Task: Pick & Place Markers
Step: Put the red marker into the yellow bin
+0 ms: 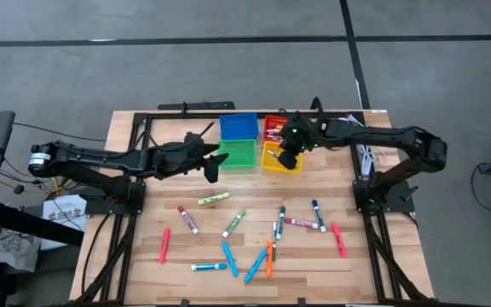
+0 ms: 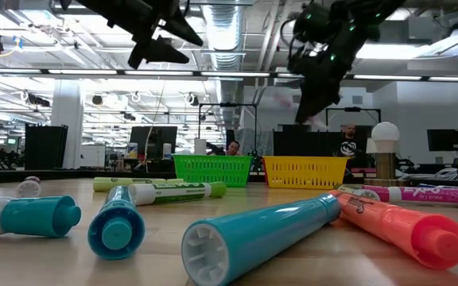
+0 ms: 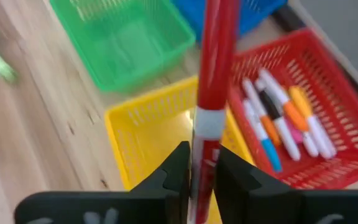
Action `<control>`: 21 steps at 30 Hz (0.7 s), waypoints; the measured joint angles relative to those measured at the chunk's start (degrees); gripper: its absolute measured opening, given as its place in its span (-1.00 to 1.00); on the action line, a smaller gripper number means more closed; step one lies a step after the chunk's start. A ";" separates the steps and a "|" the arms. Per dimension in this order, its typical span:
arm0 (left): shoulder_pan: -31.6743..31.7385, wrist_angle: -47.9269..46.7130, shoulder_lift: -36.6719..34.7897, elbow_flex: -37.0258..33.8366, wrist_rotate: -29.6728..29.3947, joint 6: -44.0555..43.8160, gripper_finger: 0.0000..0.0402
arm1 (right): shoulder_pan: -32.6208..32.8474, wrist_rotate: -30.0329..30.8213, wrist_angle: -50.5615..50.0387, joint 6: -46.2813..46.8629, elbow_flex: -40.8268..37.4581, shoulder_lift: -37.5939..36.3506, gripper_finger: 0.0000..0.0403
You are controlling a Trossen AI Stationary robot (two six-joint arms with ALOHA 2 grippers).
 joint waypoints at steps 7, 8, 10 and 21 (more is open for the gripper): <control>0.00 0.45 -0.50 -0.64 -0.53 0.07 0.18 | 0.07 0.01 -2.52 -5.03 3.14 9.40 -0.85; 0.00 0.45 -0.50 -0.64 -0.53 0.09 0.18 | 0.07 -0.01 -2.87 -5.16 3.78 10.70 -0.86; -0.02 0.45 -0.50 -0.64 -0.51 0.17 0.18 | 0.07 -0.03 -4.21 -5.21 4.46 12.36 -0.86; -0.07 0.43 -0.46 -0.75 -0.49 0.35 0.18 | 0.51 -0.64 -5.37 -5.06 4.89 15.64 -0.76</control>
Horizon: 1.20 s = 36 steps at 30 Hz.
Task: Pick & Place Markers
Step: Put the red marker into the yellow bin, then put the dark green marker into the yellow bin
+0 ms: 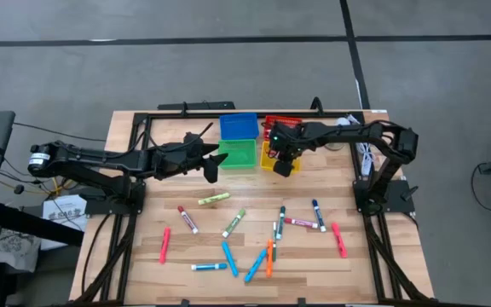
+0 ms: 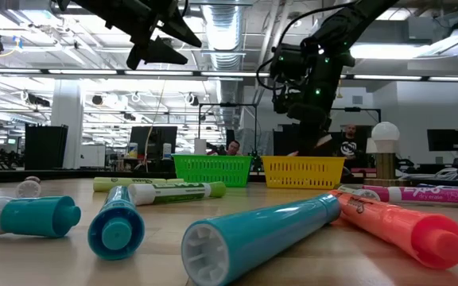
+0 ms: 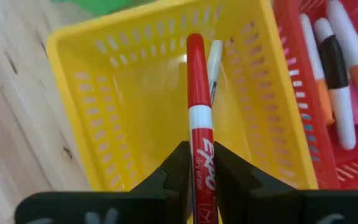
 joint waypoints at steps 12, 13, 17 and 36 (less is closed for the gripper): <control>0.00 0.29 0.00 0.00 0.00 -0.07 0.18 | 0.07 -3.62 -0.61 0.04 -0.04 -0.31 -0.68; 0.00 0.35 0.00 0.00 0.00 -0.07 0.18 | 0.07 -3.96 -0.63 0.07 -0.04 -0.31 -0.66; 0.00 0.39 0.02 0.00 0.02 -0.08 0.18 | 0.09 -4.22 -0.63 0.04 -0.04 -0.33 -0.55; -3.21 0.42 0.02 -0.04 0.11 0.07 0.18 | 5.97 -5.27 -1.85 3.88 -0.08 -16.80 -0.51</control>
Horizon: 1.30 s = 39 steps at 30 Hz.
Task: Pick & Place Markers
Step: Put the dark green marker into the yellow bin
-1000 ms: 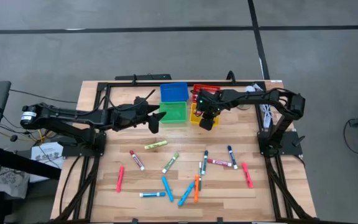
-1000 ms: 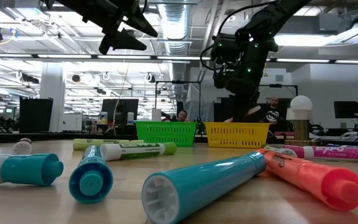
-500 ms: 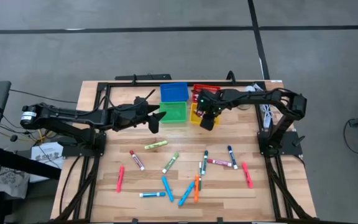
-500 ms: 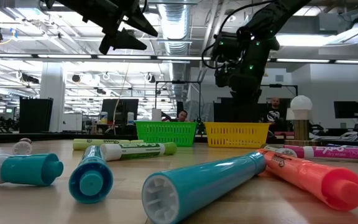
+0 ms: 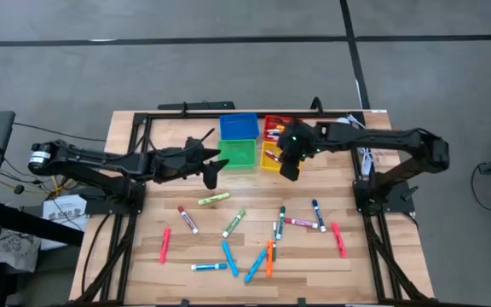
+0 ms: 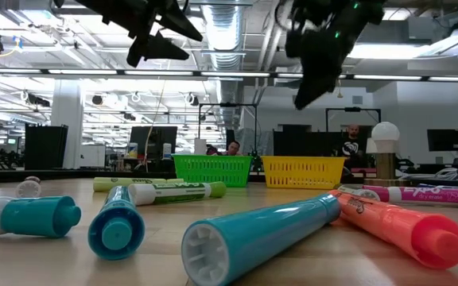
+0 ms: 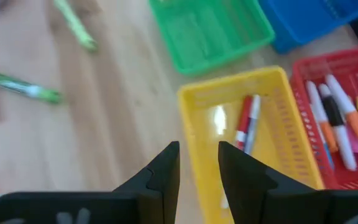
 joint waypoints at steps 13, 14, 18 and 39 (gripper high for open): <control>-4.59 -0.02 0.02 0.00 -0.05 0.02 0.18 | 16.07 -0.13 0.43 11.56 0.04 -2.42 -0.51; -4.93 -0.02 0.02 0.00 -0.05 0.00 0.18 | 17.27 -0.13 0.36 12.56 0.01 -2.14 -0.51; -6.12 -0.02 0.04 0.00 -0.02 -0.06 0.18 | 21.90 0.04 1.58 16.32 0.11 -0.32 -0.51; -10.96 0.28 0.04 -0.33 -0.02 -0.42 0.18 | 35.69 -0.55 6.10 26.10 0.02 15.67 -0.51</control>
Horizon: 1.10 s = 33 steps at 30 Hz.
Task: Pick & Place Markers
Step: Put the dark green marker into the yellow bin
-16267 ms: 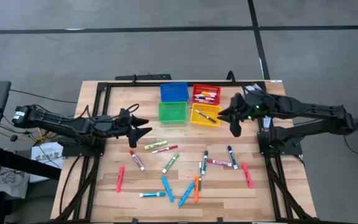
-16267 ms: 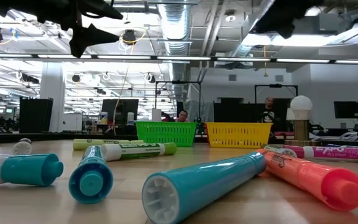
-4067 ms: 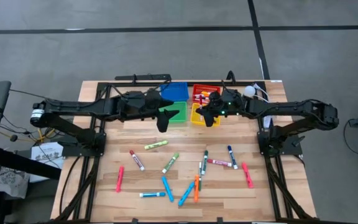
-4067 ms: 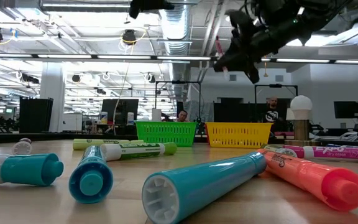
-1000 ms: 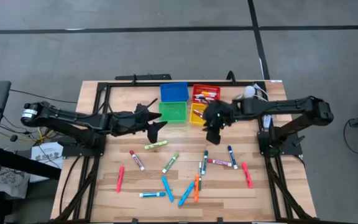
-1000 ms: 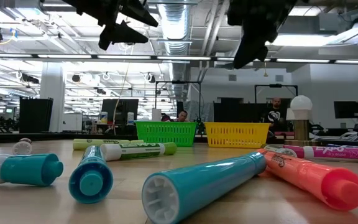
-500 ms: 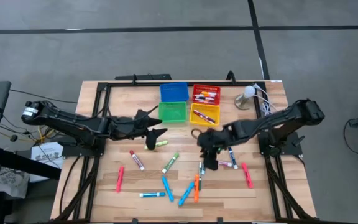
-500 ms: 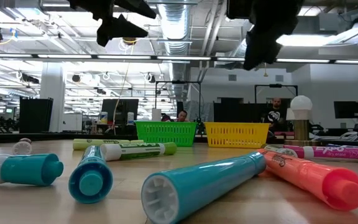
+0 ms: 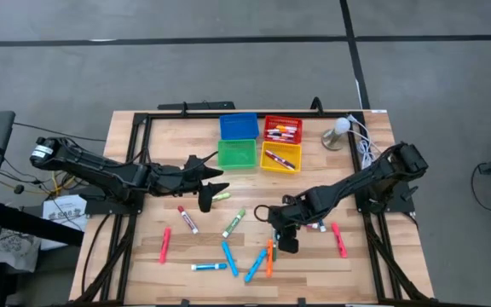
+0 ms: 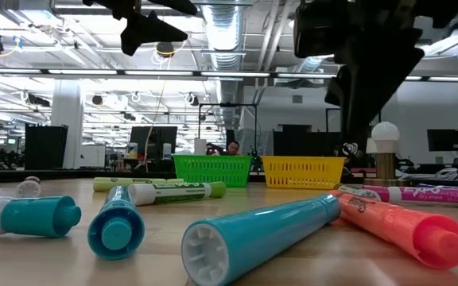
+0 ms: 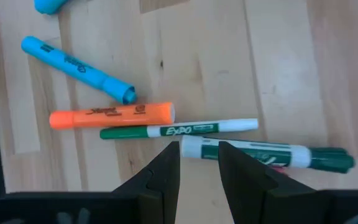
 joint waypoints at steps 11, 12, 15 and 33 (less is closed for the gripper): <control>0.00 0.11 0.00 0.00 -0.02 0.00 0.18 | 5.47 0.01 1.54 3.22 0.00 -0.59 -0.51; 0.00 0.11 0.00 0.00 -0.02 -0.03 0.18 | 6.01 0.17 2.39 3.60 0.00 -0.41 -0.51; 0.02 0.11 0.00 0.00 0.71 -2.58 0.18 | 7.54 0.40 3.96 4.73 -0.02 -0.17 -0.51; -4.33 0.13 -0.02 0.00 7.10 -4.94 0.18 | 5.84 0.49 8.58 30.74 -0.02 -0.04 -0.51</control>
